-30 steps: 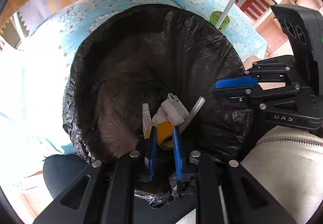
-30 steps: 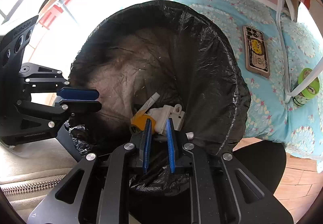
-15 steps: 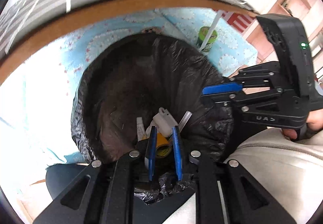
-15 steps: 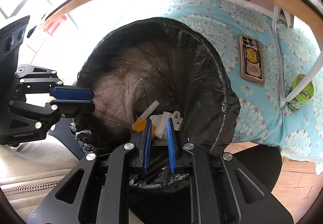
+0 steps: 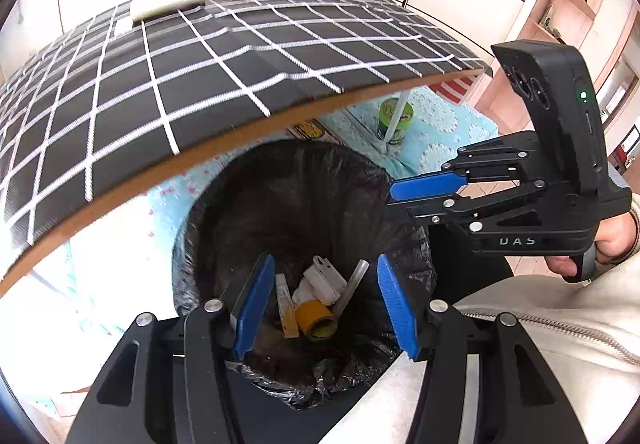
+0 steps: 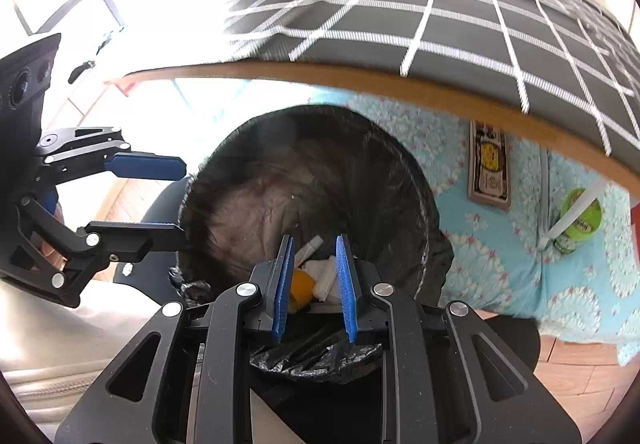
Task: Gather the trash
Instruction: 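Raise both open tools back toward the items on the bed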
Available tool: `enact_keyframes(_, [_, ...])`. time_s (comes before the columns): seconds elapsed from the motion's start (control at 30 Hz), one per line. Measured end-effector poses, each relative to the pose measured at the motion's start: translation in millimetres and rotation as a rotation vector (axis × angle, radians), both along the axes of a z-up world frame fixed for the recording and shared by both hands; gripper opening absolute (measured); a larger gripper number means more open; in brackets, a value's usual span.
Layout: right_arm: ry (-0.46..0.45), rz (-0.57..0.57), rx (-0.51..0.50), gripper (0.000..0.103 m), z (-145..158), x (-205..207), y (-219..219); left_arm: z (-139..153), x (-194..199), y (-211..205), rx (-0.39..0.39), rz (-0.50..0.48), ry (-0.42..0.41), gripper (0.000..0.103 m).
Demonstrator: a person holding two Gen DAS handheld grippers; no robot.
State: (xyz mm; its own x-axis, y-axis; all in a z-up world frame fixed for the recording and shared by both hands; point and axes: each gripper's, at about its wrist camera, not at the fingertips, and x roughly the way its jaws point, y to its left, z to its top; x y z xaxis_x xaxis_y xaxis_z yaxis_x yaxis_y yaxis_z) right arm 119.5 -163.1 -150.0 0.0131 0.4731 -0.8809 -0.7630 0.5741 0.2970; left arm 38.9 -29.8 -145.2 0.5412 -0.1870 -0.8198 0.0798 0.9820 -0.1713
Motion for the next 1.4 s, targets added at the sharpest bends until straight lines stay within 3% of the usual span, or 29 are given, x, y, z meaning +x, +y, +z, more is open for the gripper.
enact_keyframes(0.67, [-0.147,0.028,0.105,0.022,66.7,16.2,3.7,80.2,3.8,27.6,0.079,0.054,-0.183,0.052])
enact_keyframes(1.4, [-0.256,0.011,0.154,0.022,93.1,76.0,32.9,104.2,56.8,93.8,0.126,0.198,-0.224,0.052])
